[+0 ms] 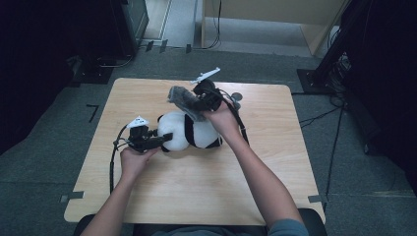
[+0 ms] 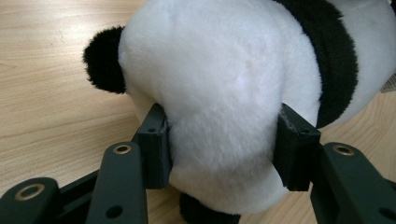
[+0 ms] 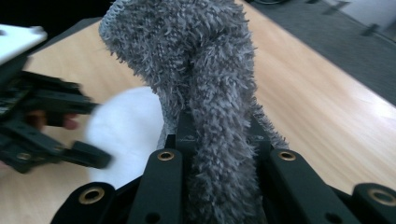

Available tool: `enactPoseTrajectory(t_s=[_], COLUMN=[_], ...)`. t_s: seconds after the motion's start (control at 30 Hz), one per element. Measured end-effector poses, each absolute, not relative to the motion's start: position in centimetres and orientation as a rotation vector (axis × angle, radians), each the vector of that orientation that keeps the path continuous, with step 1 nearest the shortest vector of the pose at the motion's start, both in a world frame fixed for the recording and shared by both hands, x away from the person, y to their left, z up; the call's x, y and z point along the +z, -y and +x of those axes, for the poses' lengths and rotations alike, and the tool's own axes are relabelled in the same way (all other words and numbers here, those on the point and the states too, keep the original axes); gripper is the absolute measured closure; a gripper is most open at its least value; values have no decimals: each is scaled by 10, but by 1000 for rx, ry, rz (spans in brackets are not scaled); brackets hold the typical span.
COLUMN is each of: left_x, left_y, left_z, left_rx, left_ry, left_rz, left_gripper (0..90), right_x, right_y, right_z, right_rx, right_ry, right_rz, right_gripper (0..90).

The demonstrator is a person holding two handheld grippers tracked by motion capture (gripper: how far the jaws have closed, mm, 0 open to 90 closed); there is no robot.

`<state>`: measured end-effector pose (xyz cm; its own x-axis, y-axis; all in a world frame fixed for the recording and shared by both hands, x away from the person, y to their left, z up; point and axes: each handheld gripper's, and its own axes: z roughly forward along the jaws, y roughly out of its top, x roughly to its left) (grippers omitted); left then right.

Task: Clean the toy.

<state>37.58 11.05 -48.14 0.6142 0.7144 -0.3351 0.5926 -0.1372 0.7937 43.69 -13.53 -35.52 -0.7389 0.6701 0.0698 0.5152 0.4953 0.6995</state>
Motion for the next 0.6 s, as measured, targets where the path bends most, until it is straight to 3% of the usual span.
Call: enactPoseTrajectory(t_s=[0.27, 0.37, 0.6], left_x=[-481, -479, -481], left_y=[-110, -110, -111], left_z=[375, 375, 376], left_rx=[152, 151, 139], left_ry=[-1054, -1052, -1069], left_rz=[1825, 1828, 1827], left_gripper=[467, 465, 462], right_x=[-373, -380, -395], right_y=[93, 80, 75], right_z=[431, 430, 430], right_rx=[1071, 1057, 1025], right_ry=[-2627, -2626, -2618], right_rz=[938, 899, 899], right_gripper=[740, 622, 713])
